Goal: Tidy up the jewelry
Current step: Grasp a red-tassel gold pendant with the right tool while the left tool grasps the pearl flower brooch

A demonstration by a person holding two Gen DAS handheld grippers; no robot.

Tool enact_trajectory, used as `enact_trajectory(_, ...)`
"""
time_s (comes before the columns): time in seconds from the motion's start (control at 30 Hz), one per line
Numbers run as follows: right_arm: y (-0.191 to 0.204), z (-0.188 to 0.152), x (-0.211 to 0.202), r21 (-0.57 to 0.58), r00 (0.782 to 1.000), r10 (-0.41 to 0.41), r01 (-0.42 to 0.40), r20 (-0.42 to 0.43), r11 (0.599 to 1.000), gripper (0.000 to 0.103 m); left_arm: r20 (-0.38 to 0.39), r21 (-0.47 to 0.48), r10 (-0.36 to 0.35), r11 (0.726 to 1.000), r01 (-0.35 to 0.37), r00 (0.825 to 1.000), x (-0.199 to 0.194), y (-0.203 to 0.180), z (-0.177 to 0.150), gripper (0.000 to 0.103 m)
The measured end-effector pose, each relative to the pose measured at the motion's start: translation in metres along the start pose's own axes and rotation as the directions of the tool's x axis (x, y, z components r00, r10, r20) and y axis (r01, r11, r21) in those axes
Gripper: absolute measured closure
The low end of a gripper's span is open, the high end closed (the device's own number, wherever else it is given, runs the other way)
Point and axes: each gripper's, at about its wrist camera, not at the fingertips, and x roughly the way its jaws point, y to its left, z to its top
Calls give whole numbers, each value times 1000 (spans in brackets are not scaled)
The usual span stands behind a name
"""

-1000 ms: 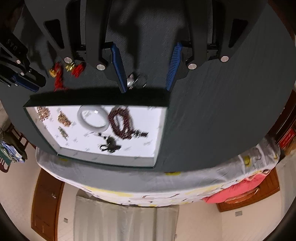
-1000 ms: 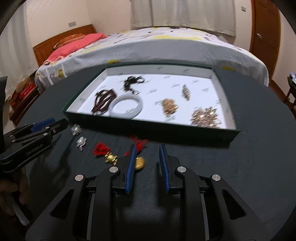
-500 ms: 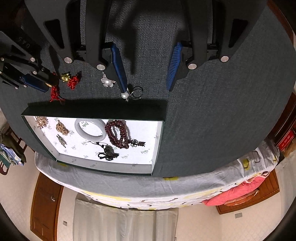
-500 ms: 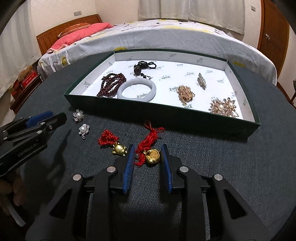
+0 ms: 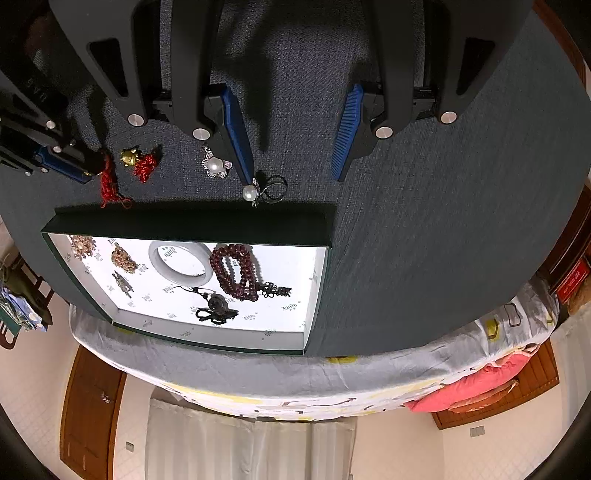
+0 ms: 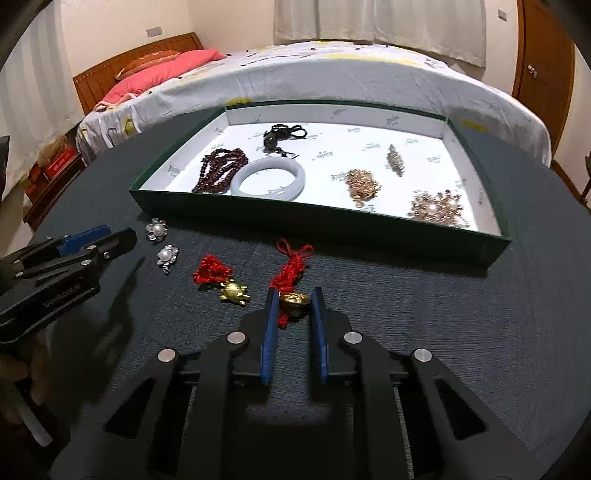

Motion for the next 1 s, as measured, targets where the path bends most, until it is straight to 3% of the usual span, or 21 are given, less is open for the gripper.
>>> enact_trajectory(0.8,-30,-3,-13,67,999,-14,11,35,998,85,-41,65,-66,996,69,997,13,-38,0,60)
enact_trajectory(1.0,-35,-3,-13,81,999,-6,3,38,997,85,-56,73,-68,995,72,996,16,-40,-3,75)
